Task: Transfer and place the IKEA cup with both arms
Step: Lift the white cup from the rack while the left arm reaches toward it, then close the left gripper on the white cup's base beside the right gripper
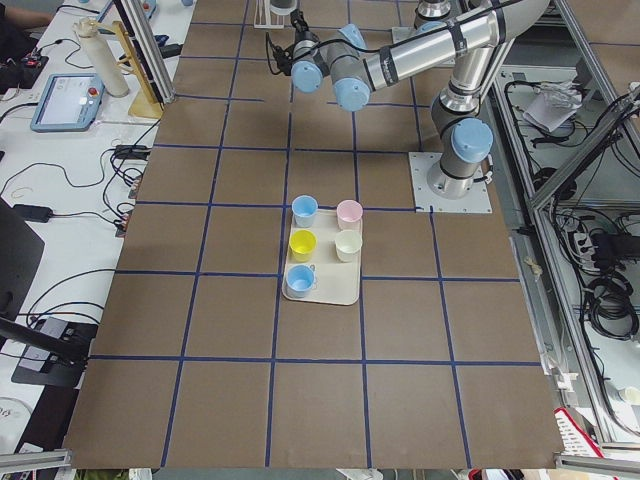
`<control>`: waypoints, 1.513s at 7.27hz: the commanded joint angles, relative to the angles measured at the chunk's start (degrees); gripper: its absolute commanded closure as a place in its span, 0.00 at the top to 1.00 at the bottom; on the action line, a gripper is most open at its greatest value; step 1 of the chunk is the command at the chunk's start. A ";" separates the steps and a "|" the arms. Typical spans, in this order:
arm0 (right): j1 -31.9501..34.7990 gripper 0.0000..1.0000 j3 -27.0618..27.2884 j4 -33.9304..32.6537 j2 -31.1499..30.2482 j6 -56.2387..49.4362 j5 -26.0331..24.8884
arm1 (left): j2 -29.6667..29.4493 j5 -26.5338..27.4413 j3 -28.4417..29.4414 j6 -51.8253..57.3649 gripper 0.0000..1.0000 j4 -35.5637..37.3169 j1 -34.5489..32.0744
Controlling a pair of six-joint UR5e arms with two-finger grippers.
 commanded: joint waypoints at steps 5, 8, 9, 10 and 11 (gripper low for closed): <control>0.06 0.30 2.61 0.35 -2.70 -0.09 0.00 | -4.42 -8.62 -0.79 0.74 1.00 3.76 -2.67; 0.06 0.31 2.61 0.43 -2.70 -0.18 -1.67 | -4.06 -12.30 -0.79 0.82 1.00 3.93 -3.72; 0.06 0.31 2.61 0.43 -2.62 -0.09 -1.76 | -4.15 -12.22 -0.88 0.74 1.00 4.54 -4.34; 0.06 0.31 2.61 0.43 -2.70 -0.18 -1.76 | -4.15 -12.22 -0.96 1.09 1.00 4.72 -4.35; 0.06 0.31 2.61 0.43 -2.70 -0.18 -1.76 | -4.33 -12.48 -0.96 0.75 1.00 4.73 -4.61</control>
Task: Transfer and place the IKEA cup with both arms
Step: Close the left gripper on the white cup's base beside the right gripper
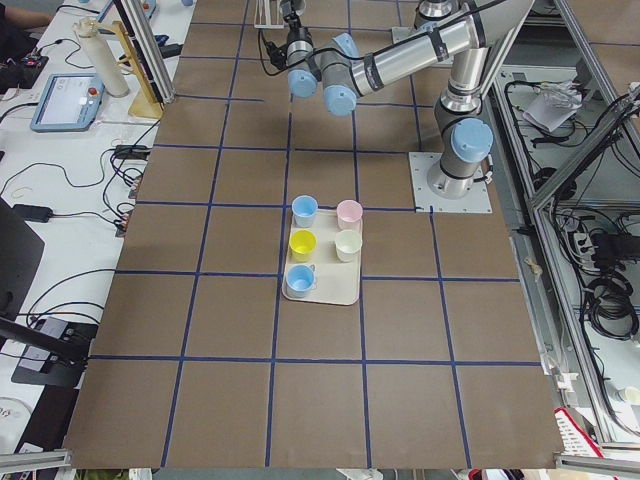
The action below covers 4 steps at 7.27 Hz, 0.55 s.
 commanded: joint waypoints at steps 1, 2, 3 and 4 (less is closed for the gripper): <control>0.00 0.31 0.00 0.18 0.06 -0.02 -0.03 | -0.25 -0.17 0.05 -0.13 1.00 0.12 -0.64; 0.00 0.31 0.00 0.18 0.06 -0.02 -0.03 | -0.43 -0.26 0.05 -0.13 1.00 0.56 -0.99; 0.00 0.31 0.00 0.18 0.06 -0.02 -0.03 | -0.95 -0.43 0.05 -0.13 0.99 1.34 -1.08; 0.00 0.31 0.00 0.18 0.06 -0.02 -0.03 | -1.13 -2.69 0.05 -0.04 0.92 1.44 -1.17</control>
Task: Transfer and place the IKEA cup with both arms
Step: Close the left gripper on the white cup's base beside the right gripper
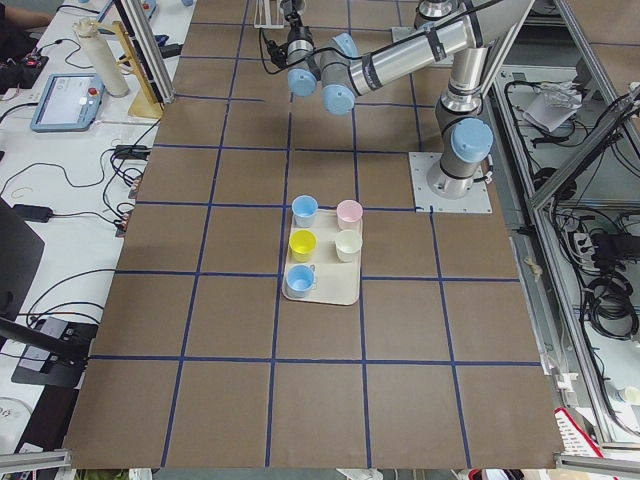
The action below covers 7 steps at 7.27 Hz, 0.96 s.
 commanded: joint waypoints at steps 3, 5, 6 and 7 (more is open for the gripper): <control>0.00 0.31 0.00 0.01 0.00 0.00 0.00 | -0.59 -1.94 -0.52 0.85 0.47 4.32 -0.15; 0.00 0.39 0.00 -0.08 0.00 0.00 0.09 | -0.77 -1.68 -1.49 3.65 0.00 7.98 -0.06; 0.00 0.42 0.00 -0.17 0.00 0.00 0.00 | -0.85 -1.59 -1.58 2.97 0.00 9.41 0.20; 0.00 0.42 0.00 -0.26 -0.08 0.00 0.09 | -0.94 -1.59 -1.58 2.88 0.00 9.42 0.20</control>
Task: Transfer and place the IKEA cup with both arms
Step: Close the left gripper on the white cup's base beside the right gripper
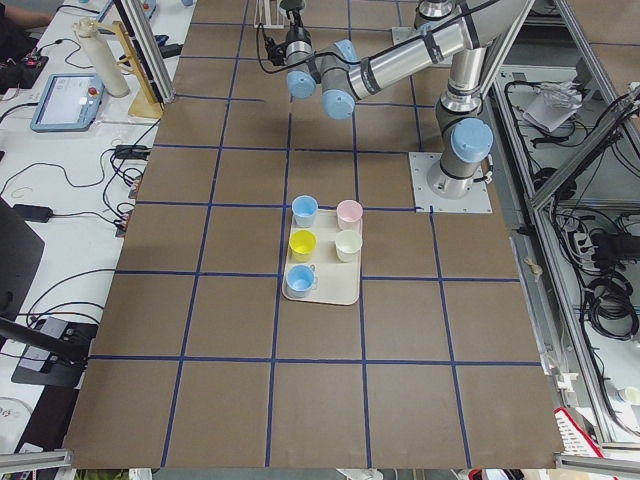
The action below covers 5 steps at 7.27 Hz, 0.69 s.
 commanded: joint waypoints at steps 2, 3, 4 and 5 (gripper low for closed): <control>0.00 1.00 -0.17 0.32 -0.07 0.44 -0.56 | 0.06 0.07 0.00 -1.29 0.00 0.82 0.18; 0.00 1.00 -0.70 0.06 0.10 0.53 -0.65 | 0.15 0.07 0.00 -1.47 0.00 0.82 0.18; -0.09 1.00 -0.88 -0.20 0.19 0.53 -0.83 | 0.24 0.16 0.00 -1.47 0.00 0.82 0.18; -0.61 1.00 -1.31 -0.03 0.19 0.70 -3.70 | 0.68 0.33 0.08 -2.34 0.00 0.82 0.27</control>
